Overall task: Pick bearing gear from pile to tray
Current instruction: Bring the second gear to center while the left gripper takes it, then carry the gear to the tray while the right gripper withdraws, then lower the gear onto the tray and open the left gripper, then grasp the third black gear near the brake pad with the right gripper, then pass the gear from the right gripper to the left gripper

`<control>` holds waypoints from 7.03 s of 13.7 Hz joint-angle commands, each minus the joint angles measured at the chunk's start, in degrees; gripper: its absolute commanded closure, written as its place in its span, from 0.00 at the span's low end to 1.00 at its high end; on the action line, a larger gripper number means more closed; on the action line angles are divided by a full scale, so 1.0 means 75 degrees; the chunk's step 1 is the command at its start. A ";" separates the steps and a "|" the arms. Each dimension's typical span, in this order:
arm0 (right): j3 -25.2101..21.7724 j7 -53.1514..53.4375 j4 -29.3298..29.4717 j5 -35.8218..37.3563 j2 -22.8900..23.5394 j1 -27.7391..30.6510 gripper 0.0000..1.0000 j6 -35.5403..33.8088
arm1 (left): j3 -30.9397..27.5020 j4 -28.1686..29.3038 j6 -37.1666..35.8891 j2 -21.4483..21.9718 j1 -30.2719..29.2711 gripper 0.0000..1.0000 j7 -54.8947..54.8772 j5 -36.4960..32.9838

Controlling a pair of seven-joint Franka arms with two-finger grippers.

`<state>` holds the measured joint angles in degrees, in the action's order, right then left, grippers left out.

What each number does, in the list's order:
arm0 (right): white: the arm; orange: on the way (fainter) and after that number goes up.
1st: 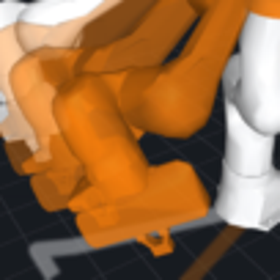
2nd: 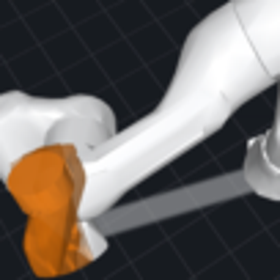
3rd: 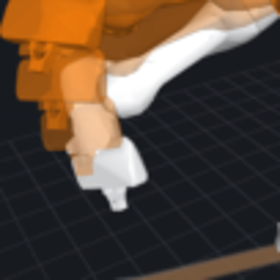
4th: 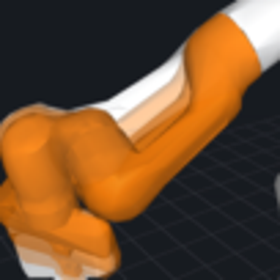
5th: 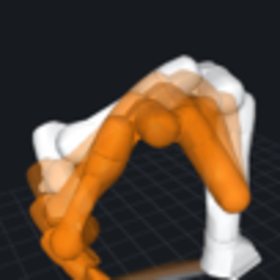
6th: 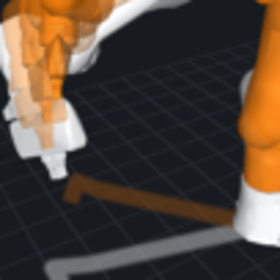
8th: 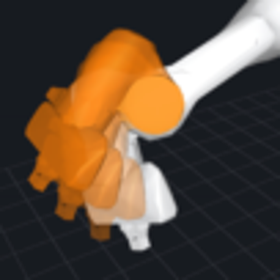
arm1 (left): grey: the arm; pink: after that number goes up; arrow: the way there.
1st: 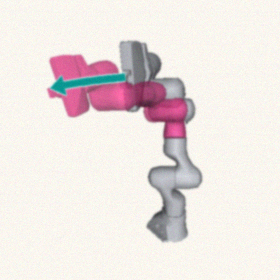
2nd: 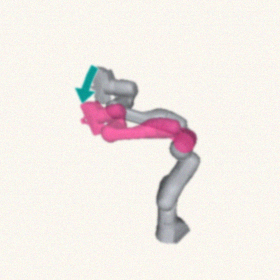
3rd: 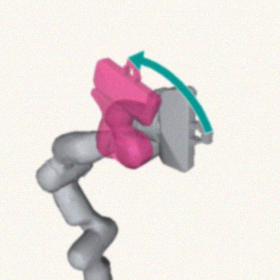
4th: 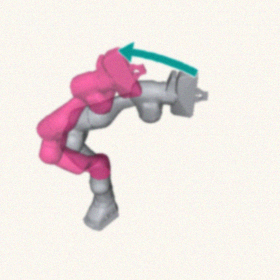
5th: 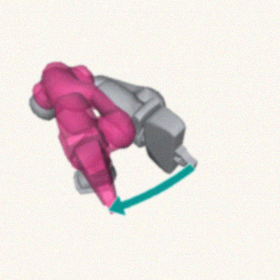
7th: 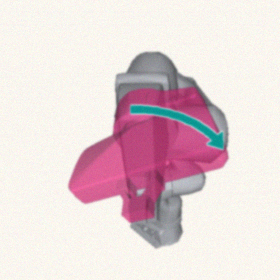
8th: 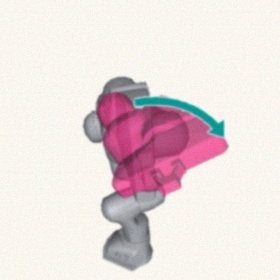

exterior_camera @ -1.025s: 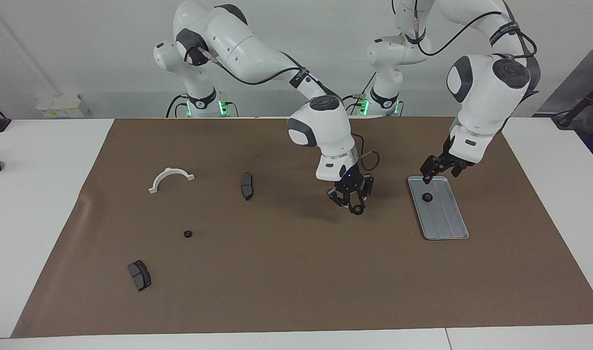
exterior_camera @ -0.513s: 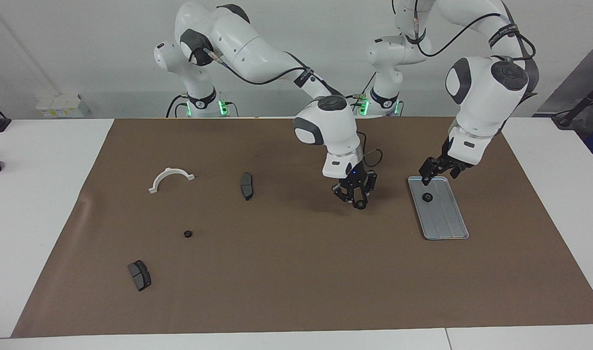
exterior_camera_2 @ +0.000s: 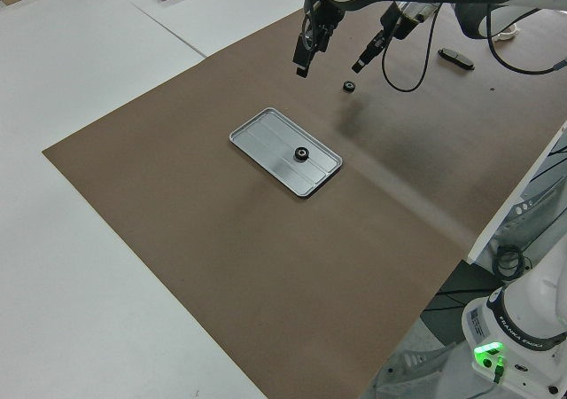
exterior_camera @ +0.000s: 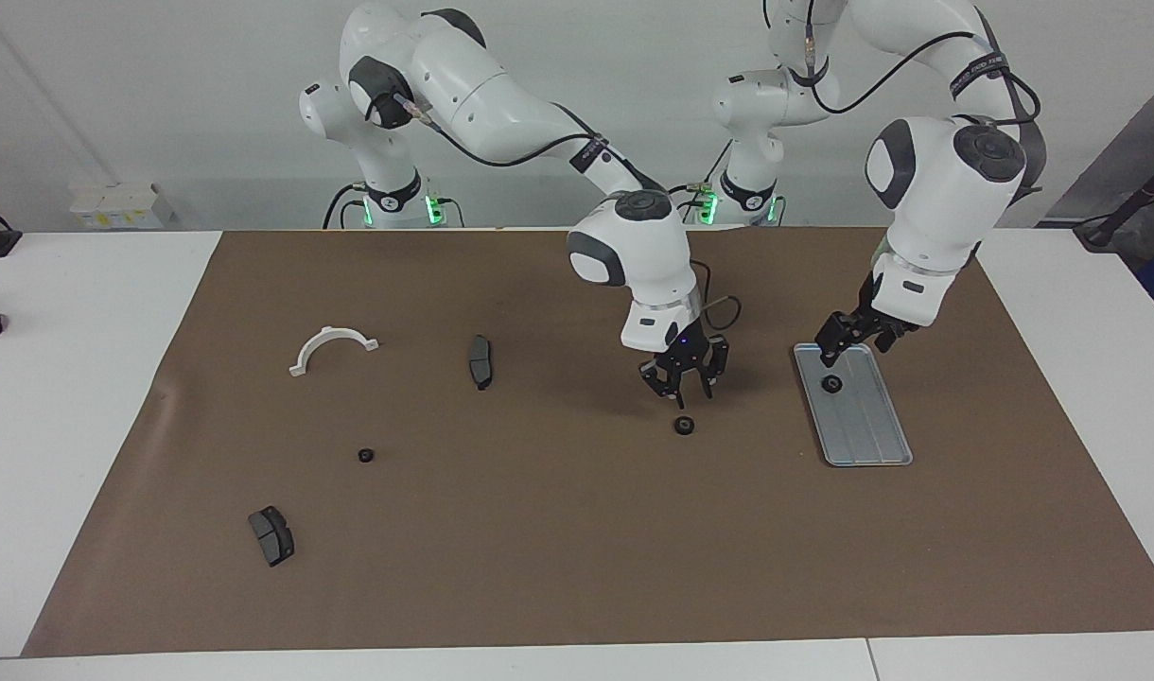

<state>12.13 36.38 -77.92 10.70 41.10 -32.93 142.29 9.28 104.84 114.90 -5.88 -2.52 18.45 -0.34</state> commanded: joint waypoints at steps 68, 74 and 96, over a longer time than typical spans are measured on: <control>0.0070 -0.5390 -0.3544 -0.0723 -0.1941 0.5539 0.77 -0.1499 | -0.0147 0.0907 0.0269 0.0326 -0.0766 0.00 -0.1675 0.0209; 0.0116 -0.5401 -0.2773 -0.0864 -0.1929 0.5399 0.87 -0.1592 | -0.0077 -0.0371 -0.1196 0.0420 -0.0309 0.00 -0.1476 0.0197; 0.0163 -0.3480 -0.1435 -0.1579 -0.0899 0.0312 0.93 -0.0388 | -0.0065 -0.0549 -0.1305 0.0561 0.0324 0.00 -0.0925 0.0233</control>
<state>13.58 9.95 -89.60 -0.97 32.23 -30.52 137.02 8.92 98.32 103.36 -3.15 0.22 11.17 0.51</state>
